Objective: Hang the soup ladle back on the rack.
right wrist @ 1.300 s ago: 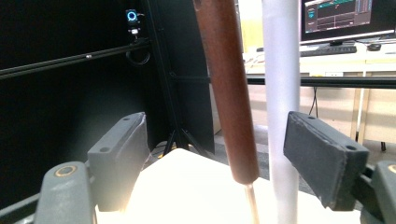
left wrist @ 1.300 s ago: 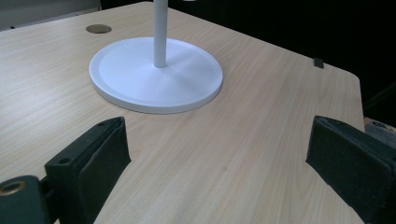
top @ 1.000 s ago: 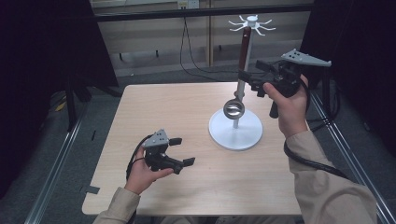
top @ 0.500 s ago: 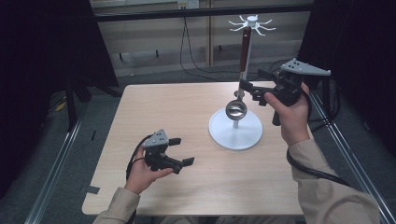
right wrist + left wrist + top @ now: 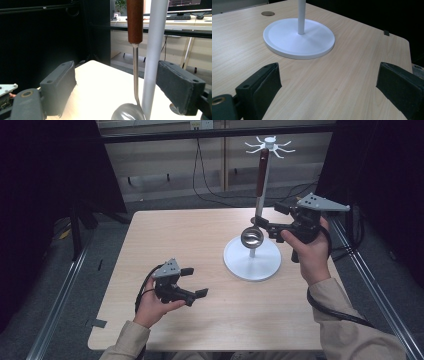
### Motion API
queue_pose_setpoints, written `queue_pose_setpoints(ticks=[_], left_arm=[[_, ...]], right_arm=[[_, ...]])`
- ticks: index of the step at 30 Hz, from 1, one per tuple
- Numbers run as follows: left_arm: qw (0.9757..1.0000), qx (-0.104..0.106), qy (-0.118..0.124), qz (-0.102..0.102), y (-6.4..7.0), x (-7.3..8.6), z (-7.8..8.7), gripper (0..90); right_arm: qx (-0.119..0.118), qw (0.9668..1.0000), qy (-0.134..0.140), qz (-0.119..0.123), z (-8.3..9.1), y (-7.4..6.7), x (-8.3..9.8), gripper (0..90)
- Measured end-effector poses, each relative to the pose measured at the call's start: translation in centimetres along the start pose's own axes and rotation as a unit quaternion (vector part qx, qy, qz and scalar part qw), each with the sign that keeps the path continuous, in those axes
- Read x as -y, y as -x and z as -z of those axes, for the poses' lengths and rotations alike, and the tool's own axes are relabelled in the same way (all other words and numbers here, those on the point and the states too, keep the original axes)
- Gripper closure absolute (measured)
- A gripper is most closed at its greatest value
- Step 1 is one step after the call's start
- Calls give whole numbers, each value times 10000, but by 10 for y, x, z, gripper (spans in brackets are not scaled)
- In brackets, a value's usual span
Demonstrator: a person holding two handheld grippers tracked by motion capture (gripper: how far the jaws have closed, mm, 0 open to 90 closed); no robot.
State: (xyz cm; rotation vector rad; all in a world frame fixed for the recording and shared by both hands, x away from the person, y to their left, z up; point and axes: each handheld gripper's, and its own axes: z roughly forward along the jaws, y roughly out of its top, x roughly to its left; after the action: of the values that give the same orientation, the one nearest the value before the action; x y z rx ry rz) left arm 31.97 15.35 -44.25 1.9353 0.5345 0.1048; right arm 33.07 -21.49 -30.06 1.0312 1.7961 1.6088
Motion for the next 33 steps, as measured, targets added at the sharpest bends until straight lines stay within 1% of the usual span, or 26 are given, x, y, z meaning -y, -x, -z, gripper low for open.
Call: queue_pose_setpoints(ticks=[4, 5, 6, 18, 19, 20, 22, 25, 27, 30, 33], left_arm=[[10000, -45, -9, 9, -1, 0, 1, 53], [10000, -25, 4, 17, -1, 0, 1, 53], [10000, -62, -12, 33, -1, 0, 1, 53], [10000, -41, 42, 39, -1, 0, 2, 52], [10000, -43, 27, -9, -1, 0, 2, 51], [10000, -44, 49, 15, -1, 0, 2, 51], [10000, -42, 19, -10, -1, -1, 3, 50], [10000, -21, 50, -15, -1, -1, 3, 50], [10000, -19, 45, -31, -1, -1, 4, 50], [10000, -35, 31, -21, -1, -1, 4, 49], [10000, -68, 33, -1, -1, -1, 4, 49]], right_arm=[[11, 10000, -19, -20, 2, 0, 5, 159], [11, 10000, -19, -20, 2, 0, 5, 159], [-1, 10000, 6, -51, 4, -1, 7, 158], [11, 10000, -72, -26, 10, -2, 22, 157], [7, 10000, -82, -4, 10, -3, 24, 157], [-6, 10000, -71, 5, 11, -3, 25, 157], [-9, 10000, -94, 29, 12, -5, 29, 157], [-21, 9999, -115, 57, 13, -7, 31, 157], [-26, 9998, -155, 135, 14, -9, 34, 157], [-47, 9996, -192, 206, 15, -13, 38, 156], [-65, 9995, -215, 221, 15, -15, 41, 155]])
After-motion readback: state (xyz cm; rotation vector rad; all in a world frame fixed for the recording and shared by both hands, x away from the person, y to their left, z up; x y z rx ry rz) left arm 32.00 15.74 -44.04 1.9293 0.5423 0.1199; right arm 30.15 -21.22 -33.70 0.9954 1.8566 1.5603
